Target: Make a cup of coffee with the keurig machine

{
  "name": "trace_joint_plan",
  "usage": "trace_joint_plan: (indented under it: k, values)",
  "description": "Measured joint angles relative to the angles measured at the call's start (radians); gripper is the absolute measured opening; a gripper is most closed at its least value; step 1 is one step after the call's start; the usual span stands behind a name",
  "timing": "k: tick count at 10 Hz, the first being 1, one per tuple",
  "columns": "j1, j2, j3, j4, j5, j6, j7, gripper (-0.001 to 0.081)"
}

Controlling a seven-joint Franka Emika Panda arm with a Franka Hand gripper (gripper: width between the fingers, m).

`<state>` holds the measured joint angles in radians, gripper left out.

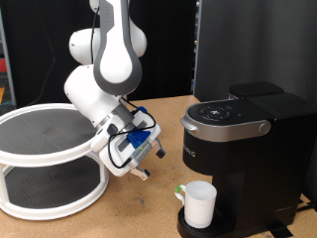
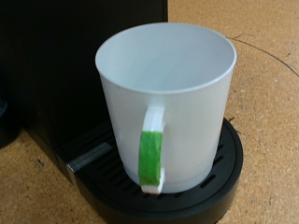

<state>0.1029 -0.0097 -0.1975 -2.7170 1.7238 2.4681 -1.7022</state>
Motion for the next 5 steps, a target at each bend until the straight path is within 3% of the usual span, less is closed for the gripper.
trace_joint_plan:
  k: [3, 5]
  values:
    - [-0.012, -0.014, -0.013, 0.0, -0.119, -0.043, 0.131, 0.0808]
    - [-0.033, -0.074, -0.035, -0.005, -0.215, -0.109, 0.243, 0.0808]
